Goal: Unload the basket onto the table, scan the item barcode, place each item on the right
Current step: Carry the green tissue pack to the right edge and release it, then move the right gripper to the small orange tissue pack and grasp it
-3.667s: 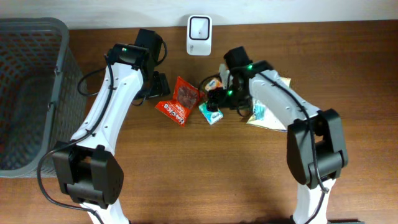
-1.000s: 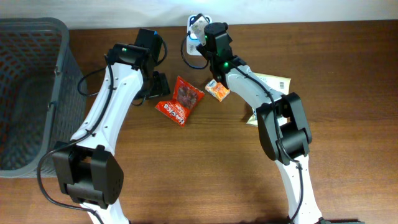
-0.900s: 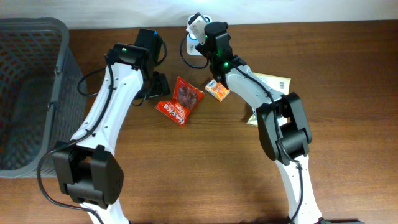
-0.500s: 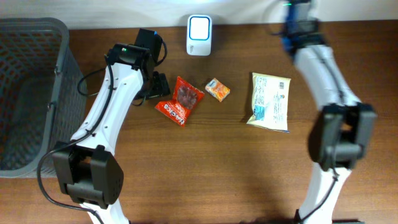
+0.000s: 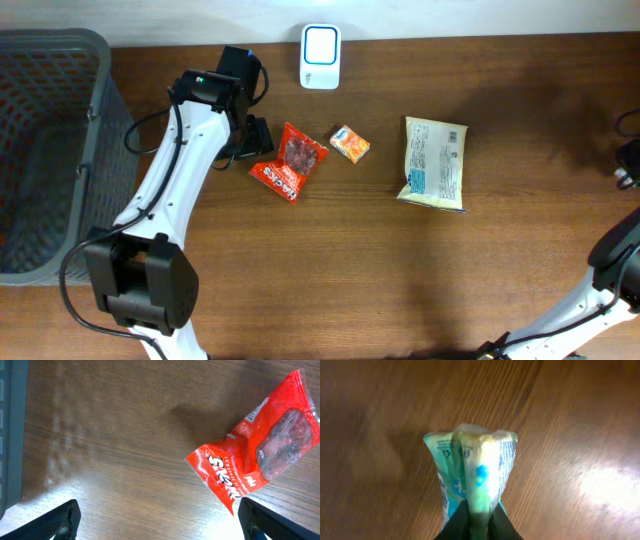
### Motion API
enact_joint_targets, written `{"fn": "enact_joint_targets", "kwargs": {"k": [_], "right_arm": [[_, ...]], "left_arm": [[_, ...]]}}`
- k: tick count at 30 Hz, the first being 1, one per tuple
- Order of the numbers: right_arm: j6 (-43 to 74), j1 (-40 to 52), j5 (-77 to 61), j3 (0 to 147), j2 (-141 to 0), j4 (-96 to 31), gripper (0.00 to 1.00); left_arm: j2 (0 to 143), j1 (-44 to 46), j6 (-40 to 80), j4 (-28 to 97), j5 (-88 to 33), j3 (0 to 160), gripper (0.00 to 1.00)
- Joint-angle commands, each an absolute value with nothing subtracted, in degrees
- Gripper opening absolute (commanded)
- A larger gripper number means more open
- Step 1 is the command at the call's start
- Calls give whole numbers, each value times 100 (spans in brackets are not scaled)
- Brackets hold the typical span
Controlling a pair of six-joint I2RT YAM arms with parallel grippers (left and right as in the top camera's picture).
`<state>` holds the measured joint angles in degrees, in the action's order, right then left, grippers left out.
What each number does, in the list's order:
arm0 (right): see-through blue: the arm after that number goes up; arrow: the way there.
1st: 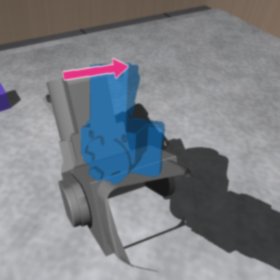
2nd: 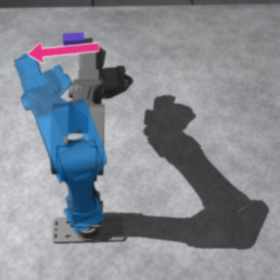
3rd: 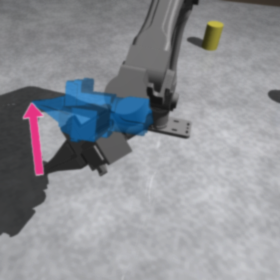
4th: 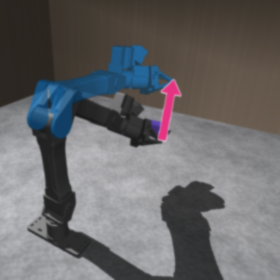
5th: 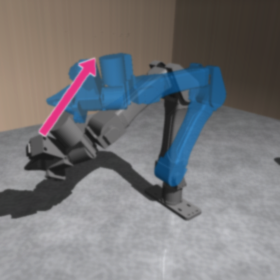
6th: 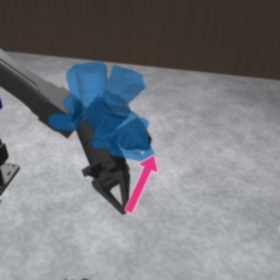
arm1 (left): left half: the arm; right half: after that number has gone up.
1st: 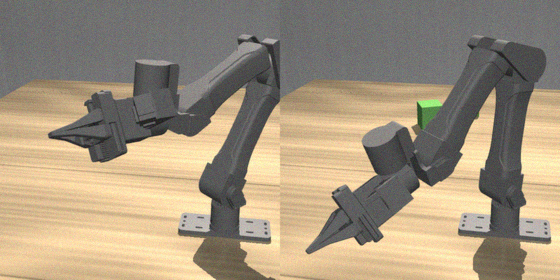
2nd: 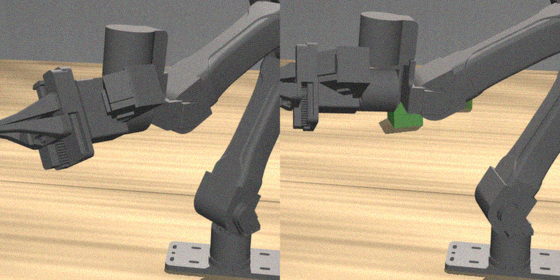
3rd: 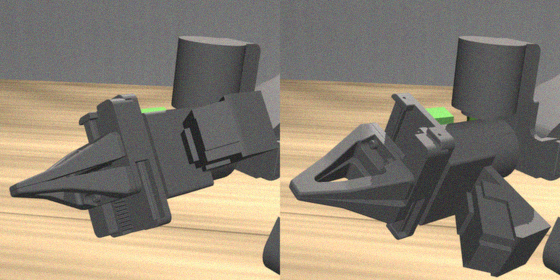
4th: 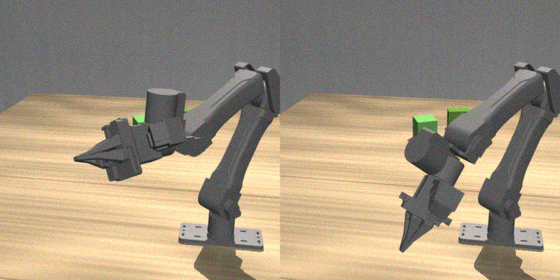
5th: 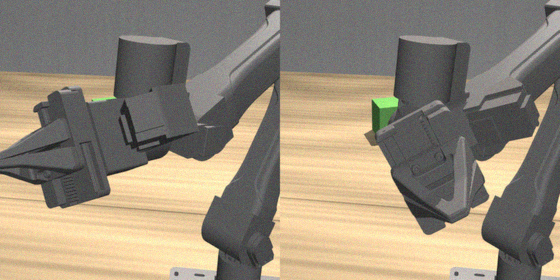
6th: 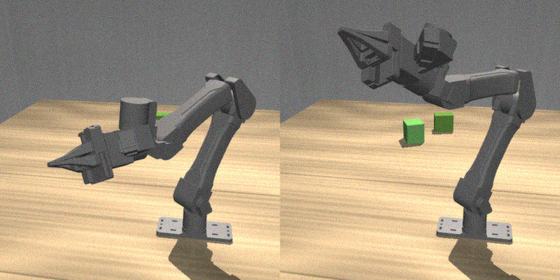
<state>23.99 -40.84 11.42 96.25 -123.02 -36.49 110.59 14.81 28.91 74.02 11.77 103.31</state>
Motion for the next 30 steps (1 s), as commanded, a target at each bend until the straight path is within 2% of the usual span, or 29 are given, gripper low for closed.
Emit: {"fn": "enact_joint_targets", "kwargs": {"k": [1, 3, 4, 5, 8, 9, 10, 12, 15, 16, 17, 18, 19, 20, 21, 22, 24, 26, 28, 30], "right_arm": [[2429, -4091, 963, 9441, -12315, -3505, 78], [2432, -4091, 961, 9456, -12283, -3634, 86], [2432, -4088, 961, 9483, -12189, -3760, 96], [2432, -4077, 937, 9485, -12009, -3793, 99], [2427, -3839, -287, 9485, -11227, -3712, 99], [2307, -3651, -1435, 9485, -10949, -3680, 99], [1658, -3393, -2829, 9485, -10787, -3518, 99], [825, -2724, -4171, 9483, -10731, -3461, 99], [64, -1356, -4040, 9480, -10862, -3599, 99], [58, -821, -3503, 9480, -10978, -3579, 99], [-106, -464, -2963, 9476, -11069, -3579, 90], [-631, -110, -2700, 9470, -11203, -3603, 75], [-1083, 270, -2663, 9467, -11448, -3603, 74], [-1175, 517, -2646, 9467, -11675, -3546, 82], [-1221, 827, -2624, 9467, -12025, -3430, 84], [-1221, 1028, -2626, 9467, -12315, -3271, 82], [-1197, 1332, -2628, 9467, -12903, -2915, 70], [-1197, 1422, -2626, 9467, -13085, -2873, 67], [-1037, 1428, -2628, 9467, -13131, -2928, 47], [-316, 1428, -2910, 9483, -13087, -3070, 44]], "left_arm": [[11067, 1450, 2823, 7402, 1157, 10320, 99], [11067, 1450, 2823, 7402, 1157, 10320, 99], [11067, 1450, 2823, 7402, 1160, 10320, 99], [11067, 1450, 2823, 7402, 1157, 10320, 99], [11067, 1450, 2823, 7402, 1157, 10320, 99], [11067, 1450, 2823, 7402, 1157, 10320, 99], [11067, 1450, 2823, 7402, 1157, 10320, 99], [11067, 1450, 2823, 7402, 1157, 10320, 99], [11067, 1450, 2823, 7402, 1157, 10320, 99], [11067, 1450, 2823, 7402, 1157, 10320, 99], [11067, 1450, 2823, 7402, 1157, 10320, 99], [11067, 1450, 2823, 7402, 1157, 10320, 99], [11067, 1450, 2823, 7402, 1157, 10320, 99], [11067, 1450, 2823, 7402, 1157, 10320, 99], [11067, 1450, 2823, 7402, 1157, 10320, 99], [11067, 1450, 2823, 7402, 1157, 10320, 99], [11067, 1450, 2823, 7402, 1157, 10320, 99], [11067, 1450, 2823, 7402, 1157, 10320, 99], [11067, 1450, 2823, 7402, 1157, 10320, 99], [11067, 1450, 2823, 7402, 1157, 10320, 99]]}}
